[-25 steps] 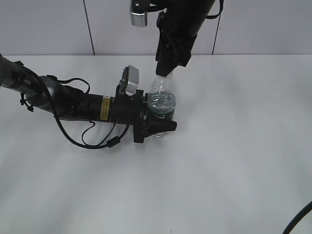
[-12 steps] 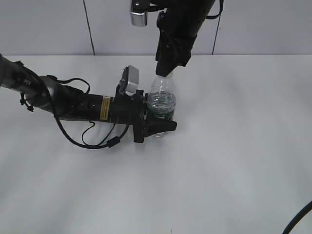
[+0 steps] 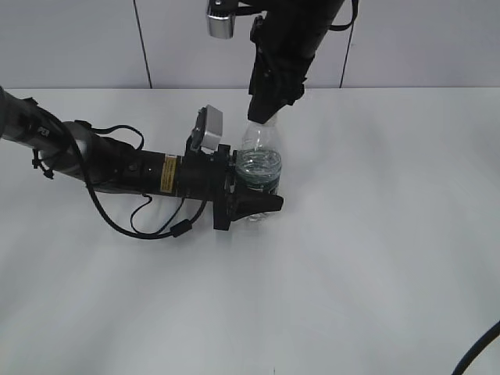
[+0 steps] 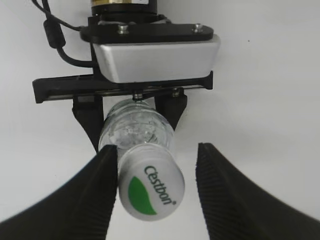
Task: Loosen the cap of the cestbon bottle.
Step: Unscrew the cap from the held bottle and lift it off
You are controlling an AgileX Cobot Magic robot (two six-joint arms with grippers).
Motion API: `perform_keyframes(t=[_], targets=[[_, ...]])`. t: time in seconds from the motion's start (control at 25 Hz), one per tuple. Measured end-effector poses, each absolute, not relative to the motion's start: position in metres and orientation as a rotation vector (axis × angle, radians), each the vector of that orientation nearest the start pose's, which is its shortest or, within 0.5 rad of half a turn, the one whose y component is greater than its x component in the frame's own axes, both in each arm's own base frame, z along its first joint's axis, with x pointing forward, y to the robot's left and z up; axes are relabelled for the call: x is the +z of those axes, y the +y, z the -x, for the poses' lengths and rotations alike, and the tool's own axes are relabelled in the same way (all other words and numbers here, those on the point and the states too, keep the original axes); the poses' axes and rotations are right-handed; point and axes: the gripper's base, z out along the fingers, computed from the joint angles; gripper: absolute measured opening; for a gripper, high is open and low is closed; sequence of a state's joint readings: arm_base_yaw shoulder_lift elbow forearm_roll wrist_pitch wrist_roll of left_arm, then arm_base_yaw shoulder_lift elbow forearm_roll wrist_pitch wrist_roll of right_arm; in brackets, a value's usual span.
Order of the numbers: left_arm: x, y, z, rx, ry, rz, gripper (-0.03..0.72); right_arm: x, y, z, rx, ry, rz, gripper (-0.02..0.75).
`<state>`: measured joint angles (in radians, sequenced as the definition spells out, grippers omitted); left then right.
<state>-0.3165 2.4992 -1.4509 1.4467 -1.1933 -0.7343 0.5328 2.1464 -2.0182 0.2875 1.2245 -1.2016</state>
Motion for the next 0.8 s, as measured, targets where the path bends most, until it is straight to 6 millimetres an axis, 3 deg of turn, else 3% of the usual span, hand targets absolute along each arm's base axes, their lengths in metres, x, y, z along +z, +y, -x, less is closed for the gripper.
perform_keyframes(t=[0.2,0.48,0.8], targets=[[0.047,-0.216,-0.39,-1.159,1.471,-1.323,0.409,0.273,0.257,-0.388,0.253,1.917,1.964,0.393],[0.047,-0.216,-0.39,-1.16,1.47,-1.325,0.409,0.305,0.254,-0.383,0.295,2.077,1.697,0.395],[0.047,-0.216,-0.39,-1.16,1.47,-1.325,0.409,0.306,0.253,-0.383,0.43,2.475,1.144,0.395]])
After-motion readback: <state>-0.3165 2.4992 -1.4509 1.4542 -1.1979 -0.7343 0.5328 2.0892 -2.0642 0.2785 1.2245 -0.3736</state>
